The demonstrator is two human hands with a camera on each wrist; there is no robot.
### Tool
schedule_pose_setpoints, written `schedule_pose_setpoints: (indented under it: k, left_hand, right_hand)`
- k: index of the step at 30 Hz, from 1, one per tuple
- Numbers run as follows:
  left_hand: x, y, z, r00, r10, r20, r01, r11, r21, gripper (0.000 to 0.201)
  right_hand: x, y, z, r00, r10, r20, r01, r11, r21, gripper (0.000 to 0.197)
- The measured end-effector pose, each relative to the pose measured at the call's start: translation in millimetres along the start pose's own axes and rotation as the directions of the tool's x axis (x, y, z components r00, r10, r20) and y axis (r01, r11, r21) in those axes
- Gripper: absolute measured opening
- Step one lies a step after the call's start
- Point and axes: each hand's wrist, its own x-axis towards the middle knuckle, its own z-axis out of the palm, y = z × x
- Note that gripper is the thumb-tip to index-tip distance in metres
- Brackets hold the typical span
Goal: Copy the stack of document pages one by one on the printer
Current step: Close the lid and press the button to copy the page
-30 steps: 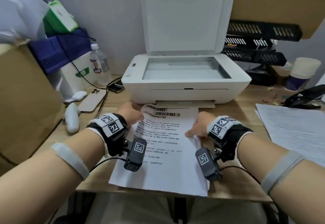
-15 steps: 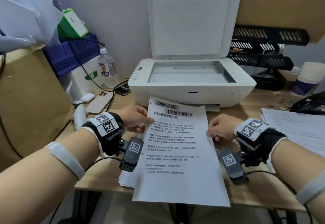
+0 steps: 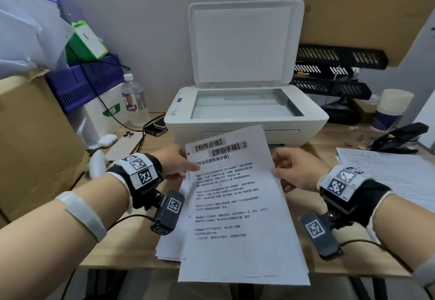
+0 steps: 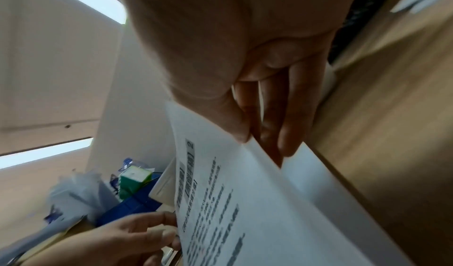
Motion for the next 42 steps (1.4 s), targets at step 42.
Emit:
schedule_pose_setpoints:
  k: [42]
  left_hand:
    - [47.0, 89.9, -86.6, 0.85, 0.5, -0.165, -0.468, 0.861, 0.198, 0.021]
  right_hand:
    - [92.5, -36.1, -89.6, 0.933, -0.275, -0.23, 0.078, 0.781, -0.619, 0.035]
